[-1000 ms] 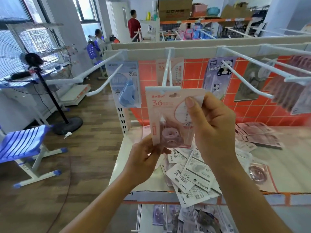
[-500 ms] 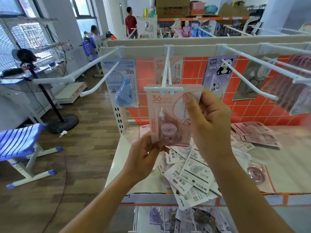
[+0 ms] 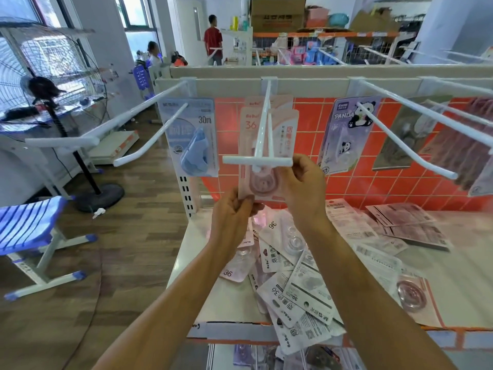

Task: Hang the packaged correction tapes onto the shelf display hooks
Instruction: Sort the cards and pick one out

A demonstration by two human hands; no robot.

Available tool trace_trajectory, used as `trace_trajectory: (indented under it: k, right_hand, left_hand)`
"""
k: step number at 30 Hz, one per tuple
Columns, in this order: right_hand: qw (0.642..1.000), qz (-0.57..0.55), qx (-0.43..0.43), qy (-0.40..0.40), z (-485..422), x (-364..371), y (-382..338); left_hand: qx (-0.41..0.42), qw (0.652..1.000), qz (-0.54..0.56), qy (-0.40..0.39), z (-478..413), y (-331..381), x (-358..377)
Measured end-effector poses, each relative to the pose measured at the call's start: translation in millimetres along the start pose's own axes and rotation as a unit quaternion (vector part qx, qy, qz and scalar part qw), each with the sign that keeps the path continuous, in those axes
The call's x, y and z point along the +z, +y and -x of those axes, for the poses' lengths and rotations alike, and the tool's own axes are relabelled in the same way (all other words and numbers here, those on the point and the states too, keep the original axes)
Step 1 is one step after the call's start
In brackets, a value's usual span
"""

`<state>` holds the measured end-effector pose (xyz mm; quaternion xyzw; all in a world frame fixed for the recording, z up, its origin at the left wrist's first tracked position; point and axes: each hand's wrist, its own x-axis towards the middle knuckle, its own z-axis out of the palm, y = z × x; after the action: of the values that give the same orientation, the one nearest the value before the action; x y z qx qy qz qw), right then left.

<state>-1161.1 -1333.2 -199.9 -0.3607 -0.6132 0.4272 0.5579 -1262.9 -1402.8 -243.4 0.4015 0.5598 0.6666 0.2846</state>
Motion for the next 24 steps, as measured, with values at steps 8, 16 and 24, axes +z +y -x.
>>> trace_trajectory:
  k: [8, 16, 24]
  right_hand:
    - [0.996, 0.076, 0.009, 0.036, -46, 12, 14]
    - [0.988, 0.157, 0.001, 0.016, -46, 1, 20]
    - [0.913, 0.386, 0.031, -0.129, 20, -51, 50]
  left_hand:
    - [-0.036, 0.999, 0.005, 0.013, -42, -7, 14]
    - [-0.063, 0.993, -0.097, 0.026, -51, -10, 20]
    - [0.011, 0.873, -0.467, -0.14, 9, -31, 22]
